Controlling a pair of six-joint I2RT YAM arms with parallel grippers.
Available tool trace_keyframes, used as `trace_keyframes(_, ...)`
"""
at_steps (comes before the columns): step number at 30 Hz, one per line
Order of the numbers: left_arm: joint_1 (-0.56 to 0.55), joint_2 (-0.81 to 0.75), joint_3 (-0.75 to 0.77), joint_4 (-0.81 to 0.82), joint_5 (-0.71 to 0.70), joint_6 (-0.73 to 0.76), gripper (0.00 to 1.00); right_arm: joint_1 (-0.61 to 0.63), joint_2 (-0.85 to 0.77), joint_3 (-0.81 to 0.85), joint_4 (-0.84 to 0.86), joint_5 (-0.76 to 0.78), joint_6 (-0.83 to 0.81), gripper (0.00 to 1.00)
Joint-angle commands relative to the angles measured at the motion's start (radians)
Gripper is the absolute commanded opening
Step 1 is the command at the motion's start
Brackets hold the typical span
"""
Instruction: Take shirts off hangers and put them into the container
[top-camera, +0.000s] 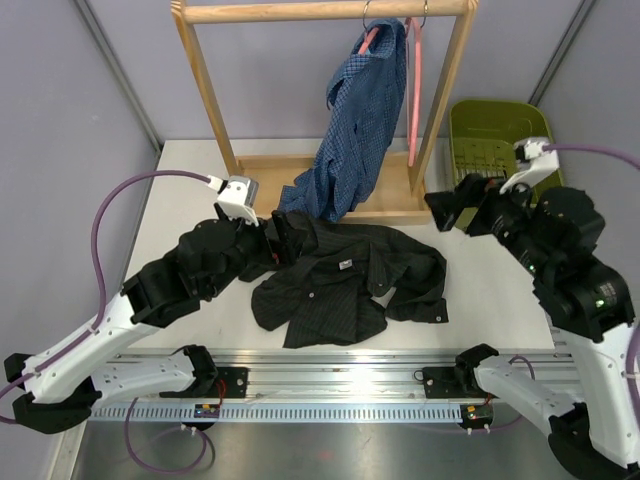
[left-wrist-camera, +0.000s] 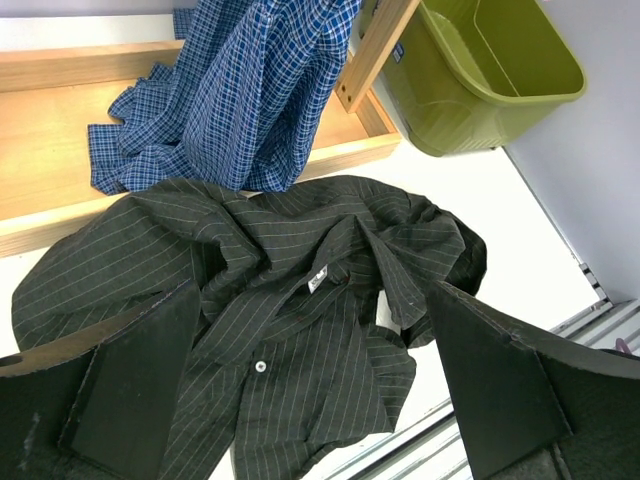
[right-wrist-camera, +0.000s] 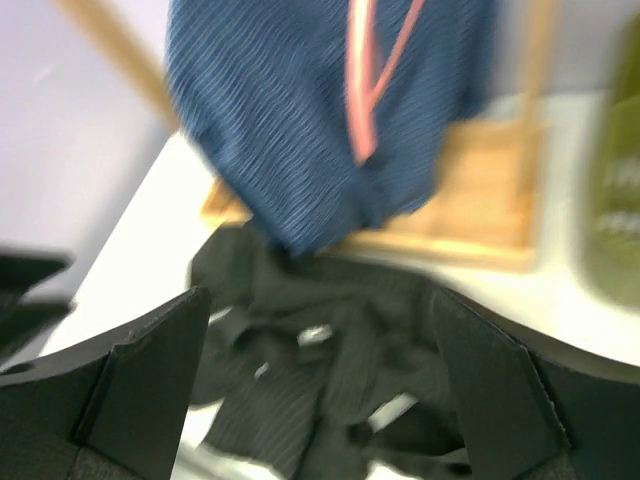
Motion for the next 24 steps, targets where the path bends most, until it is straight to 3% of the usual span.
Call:
trace_keyframes(1, 0.001, -0.017, -0.01, 0.092, 0.018, 0.02, 0.99, 0.006, -0.005, -0.232, 0.027, -0.301, 0.124, 0.99)
trace_keyframes(8, 0.001, -0.028, -0.025, 0.089, 0.014, 0.01, 0.99, 0.112, -0.001, -0.455, 0.094, -0.28, 0.184, 0.99)
trace_keyframes(11, 0.001, -0.035, -0.035, 0.092, 0.006, 0.008, 0.99, 0.24, 0.086, -0.495, 0.135, -0.163, 0.188, 0.99)
trace_keyframes(12, 0.001, -0.034, -0.036, 0.092, 0.004, 0.007, 0.99, 0.341, 0.172, -0.498, 0.149, -0.104, 0.19, 0.99)
trace_keyframes(13, 0.001, -0.035, -0.038, 0.09, 0.004, 0.004, 0.99, 0.404, 0.23, -0.476, 0.148, 0.033, 0.185, 1.0)
trace_keyframes(15, 0.001, -0.035, -0.038, 0.087, 0.006, 0.002, 0.99, 0.506, 0.417, -0.435, 0.142, 0.118, 0.17, 0.99)
trace_keyframes(20, 0.002, -0.066, -0.05, 0.066, -0.008, -0.01, 0.99, 0.558, 0.663, -0.266, 0.146, 0.261, 0.152, 1.0)
trace_keyframes(21, 0.001, -0.074, -0.056, 0.067, -0.009, -0.015, 0.99, 0.558, 0.723, -0.213, 0.134, 0.355, 0.155, 0.99)
trace_keyframes(24, 0.001, -0.106, -0.074, 0.069, -0.012, -0.018, 0.99, 0.558, 0.8, -0.131, 0.111, 0.427, 0.147, 1.0)
